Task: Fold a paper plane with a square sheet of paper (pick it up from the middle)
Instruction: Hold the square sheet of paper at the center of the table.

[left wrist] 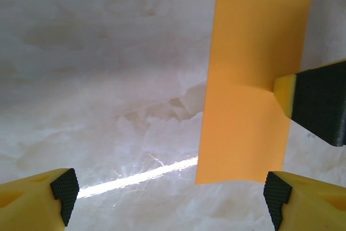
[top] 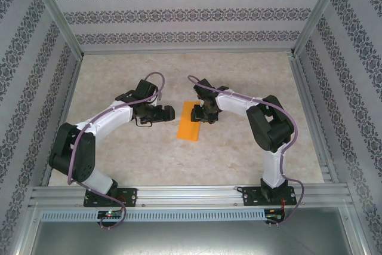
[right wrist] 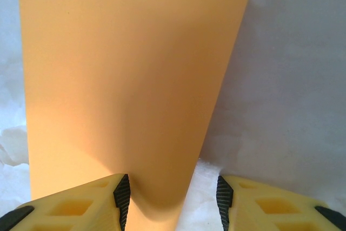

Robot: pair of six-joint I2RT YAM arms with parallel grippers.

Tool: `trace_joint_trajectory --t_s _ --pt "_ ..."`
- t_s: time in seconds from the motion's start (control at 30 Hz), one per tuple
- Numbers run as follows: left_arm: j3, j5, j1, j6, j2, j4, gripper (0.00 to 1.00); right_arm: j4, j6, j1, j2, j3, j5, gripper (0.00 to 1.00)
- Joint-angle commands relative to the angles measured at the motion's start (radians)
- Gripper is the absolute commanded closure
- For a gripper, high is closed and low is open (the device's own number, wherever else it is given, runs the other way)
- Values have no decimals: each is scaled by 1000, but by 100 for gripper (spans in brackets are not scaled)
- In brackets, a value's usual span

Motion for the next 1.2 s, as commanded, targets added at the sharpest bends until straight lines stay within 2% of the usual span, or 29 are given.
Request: trace_joint_trajectory --t_s 0.0,0.53,0.93,1.17 --pt "-19 -14 22 10 -35 -19 9 46 -12 19 56 9 27 51" --pt "-29 84 26 -6 -20 27 12 38 -16 22 64 13 34 51" --pt "-34 93 27 -8 -13 35 14 23 -39 14 60 12 39 54" --pt "-31 101 26 -8 -4 35 14 20 -45 16 63 15 38 53"
